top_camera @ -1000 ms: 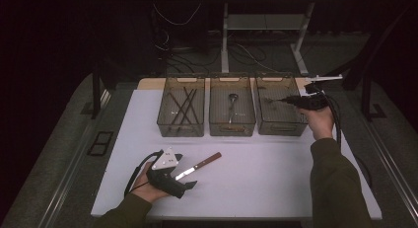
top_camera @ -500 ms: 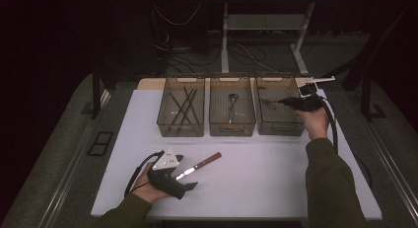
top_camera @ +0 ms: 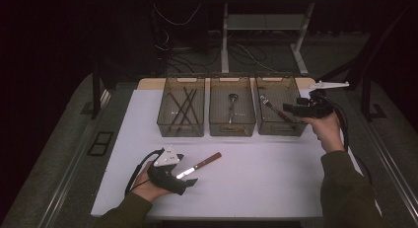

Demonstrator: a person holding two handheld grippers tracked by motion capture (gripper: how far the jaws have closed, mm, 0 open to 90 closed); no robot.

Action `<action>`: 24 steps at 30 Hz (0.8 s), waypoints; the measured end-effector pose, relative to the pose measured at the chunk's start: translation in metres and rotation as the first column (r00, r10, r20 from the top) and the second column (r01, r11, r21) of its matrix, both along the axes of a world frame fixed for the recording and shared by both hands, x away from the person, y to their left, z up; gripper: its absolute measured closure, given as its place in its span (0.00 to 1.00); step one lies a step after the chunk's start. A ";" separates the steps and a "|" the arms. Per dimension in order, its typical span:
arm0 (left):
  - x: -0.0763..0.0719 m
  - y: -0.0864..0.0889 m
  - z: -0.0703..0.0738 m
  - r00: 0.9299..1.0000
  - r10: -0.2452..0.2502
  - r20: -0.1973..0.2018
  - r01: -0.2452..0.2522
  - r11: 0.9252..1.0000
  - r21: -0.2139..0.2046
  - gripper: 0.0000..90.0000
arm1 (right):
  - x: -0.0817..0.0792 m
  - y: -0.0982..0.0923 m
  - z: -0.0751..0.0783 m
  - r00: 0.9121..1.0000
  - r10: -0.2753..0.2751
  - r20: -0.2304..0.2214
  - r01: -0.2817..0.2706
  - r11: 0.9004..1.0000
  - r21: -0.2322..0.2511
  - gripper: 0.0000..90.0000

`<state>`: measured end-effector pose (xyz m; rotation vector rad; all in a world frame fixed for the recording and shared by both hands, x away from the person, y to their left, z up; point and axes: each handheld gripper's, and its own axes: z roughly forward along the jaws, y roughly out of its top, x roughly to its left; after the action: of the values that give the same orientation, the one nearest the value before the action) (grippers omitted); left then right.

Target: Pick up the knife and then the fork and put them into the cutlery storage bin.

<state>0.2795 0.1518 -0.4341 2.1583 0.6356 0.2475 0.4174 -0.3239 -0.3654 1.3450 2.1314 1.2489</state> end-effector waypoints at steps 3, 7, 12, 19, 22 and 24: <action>0.006 0.000 0.002 1.000 0.013 -0.002 -0.013 1.000 0.003 0.16 | -0.016 0.004 0.004 0.999 0.047 0.022 -0.046 0.999 -0.022 0.24; 0.015 -0.003 0.004 1.000 0.030 -0.006 -0.030 0.999 0.017 0.23 | -0.039 0.010 0.002 0.994 0.101 0.034 -0.100 0.994 -0.034 0.23; 0.024 -0.009 0.004 0.999 0.028 -0.018 -0.027 0.999 0.043 0.38 | -0.066 0.014 -0.005 0.985 0.167 0.041 -0.168 0.985 0.032 0.23; 0.030 -0.021 -0.003 0.999 -0.005 -0.034 0.008 0.995 0.098 0.59 | -0.097 0.019 -0.024 0.973 0.220 0.065 -0.224 0.973 0.052 0.22; 0.030 -0.025 -0.005 0.999 -0.011 -0.046 0.017 0.993 0.120 0.64 | -0.109 0.022 -0.034 0.971 0.226 0.075 -0.229 0.972 0.044 0.21; 0.030 -0.027 -0.007 0.999 -0.015 -0.051 0.022 0.990 0.136 0.68 | -0.115 0.023 -0.040 0.971 0.225 0.078 -0.228 0.973 0.027 0.20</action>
<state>0.3096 0.1252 -0.4415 2.3069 0.6424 0.2334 0.3021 -0.3006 -0.4050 1.0728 2.2695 1.4060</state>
